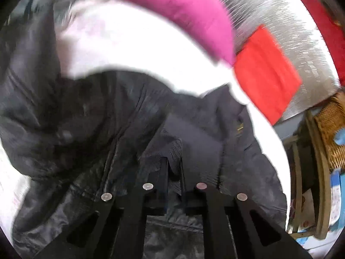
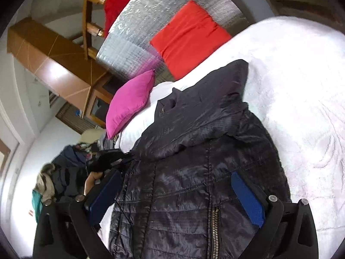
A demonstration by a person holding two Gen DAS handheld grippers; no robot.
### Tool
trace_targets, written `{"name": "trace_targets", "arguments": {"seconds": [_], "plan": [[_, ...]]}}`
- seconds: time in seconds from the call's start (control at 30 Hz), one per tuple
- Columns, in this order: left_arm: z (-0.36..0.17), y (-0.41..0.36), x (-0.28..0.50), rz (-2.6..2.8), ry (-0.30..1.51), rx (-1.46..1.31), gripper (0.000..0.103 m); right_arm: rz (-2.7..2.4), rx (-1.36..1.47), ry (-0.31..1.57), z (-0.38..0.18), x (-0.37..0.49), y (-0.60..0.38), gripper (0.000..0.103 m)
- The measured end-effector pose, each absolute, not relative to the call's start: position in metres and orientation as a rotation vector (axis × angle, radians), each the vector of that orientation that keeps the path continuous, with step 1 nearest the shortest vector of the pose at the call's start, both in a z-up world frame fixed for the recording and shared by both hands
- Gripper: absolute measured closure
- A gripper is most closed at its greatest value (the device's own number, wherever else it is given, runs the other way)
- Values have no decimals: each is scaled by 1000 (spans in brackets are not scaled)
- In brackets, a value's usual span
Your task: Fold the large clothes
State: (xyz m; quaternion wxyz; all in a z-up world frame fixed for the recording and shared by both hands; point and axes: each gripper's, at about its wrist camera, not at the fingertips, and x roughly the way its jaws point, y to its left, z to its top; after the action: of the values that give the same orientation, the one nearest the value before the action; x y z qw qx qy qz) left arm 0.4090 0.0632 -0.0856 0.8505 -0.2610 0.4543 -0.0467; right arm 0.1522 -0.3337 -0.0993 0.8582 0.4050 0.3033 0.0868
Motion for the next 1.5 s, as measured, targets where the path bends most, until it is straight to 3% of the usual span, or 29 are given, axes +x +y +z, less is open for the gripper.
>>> {"name": "trace_targets", "arguments": {"seconds": [0.17,0.37,0.63,0.9,1.0,1.1,1.27,1.37,1.5], "plan": [[-32,63,363,-146,756,-470,94,141,946,605,-101,181,-375,0],[-36,62,345,-143,750,-413,94,119,945,740,-114,296,-429,0],[-37,93,345,-59,687,-401,94,147,1029,820,-146,353,-449,0],[-72,128,331,50,731,-426,94,106,900,765,-119,320,-436,0],[-77,125,328,44,739,-403,94,193,996,658,-94,274,-416,0],[-74,115,326,21,729,-376,94,362,1052,665,-89,238,-366,0],[-66,111,325,19,726,-368,94,368,1160,777,-133,245,-327,0],[-63,115,320,29,723,-380,94,282,1423,641,-164,248,-357,0],[-62,110,316,6,724,-368,94,223,1573,478,-176,248,-378,0]]}}
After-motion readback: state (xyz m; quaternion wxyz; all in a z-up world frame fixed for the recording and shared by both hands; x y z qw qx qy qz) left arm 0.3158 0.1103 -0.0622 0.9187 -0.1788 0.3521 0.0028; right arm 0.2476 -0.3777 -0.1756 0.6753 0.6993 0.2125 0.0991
